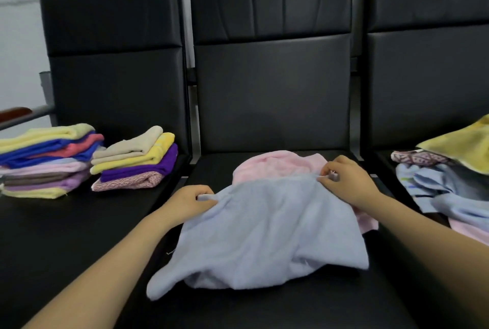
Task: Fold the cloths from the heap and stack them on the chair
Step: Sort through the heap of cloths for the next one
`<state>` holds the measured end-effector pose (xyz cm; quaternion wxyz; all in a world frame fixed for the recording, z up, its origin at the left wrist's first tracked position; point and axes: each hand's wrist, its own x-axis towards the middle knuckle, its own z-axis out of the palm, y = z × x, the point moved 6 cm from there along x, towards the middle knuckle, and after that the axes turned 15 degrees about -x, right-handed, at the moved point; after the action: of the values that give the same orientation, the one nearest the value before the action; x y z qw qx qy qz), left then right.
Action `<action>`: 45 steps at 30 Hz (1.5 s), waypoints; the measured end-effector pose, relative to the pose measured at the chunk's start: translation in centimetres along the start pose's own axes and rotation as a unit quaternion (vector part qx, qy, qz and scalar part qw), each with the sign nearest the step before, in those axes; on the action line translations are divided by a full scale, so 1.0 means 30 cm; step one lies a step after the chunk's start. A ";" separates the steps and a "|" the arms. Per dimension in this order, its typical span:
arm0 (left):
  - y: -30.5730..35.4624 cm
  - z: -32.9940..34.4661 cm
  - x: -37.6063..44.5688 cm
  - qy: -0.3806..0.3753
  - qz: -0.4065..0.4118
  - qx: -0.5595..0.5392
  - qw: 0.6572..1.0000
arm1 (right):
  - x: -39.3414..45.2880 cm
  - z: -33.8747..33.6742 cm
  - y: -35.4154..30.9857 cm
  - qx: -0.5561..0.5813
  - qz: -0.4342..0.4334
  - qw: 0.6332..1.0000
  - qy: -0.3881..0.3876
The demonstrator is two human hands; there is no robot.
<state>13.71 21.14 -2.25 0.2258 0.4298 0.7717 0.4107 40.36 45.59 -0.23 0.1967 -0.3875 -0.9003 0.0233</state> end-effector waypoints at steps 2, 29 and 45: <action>-0.006 -0.001 -0.011 -0.011 -0.007 0.026 1.000 | -0.011 -0.007 -0.010 -0.009 -0.016 1.000 0.010; -0.036 -0.056 -0.145 0.090 -0.100 -0.268 0.954 | -0.012 0.024 -0.025 0.136 0.049 0.985 -0.094; 0.153 -0.190 -0.302 0.255 -0.052 -0.391 0.883 | -0.145 -0.294 -0.115 0.533 0.172 0.828 0.018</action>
<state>16.70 12.28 4.72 0.1917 0.1464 0.6002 0.7626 43.97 39.13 7.11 0.3813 -0.3719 -0.6630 0.5260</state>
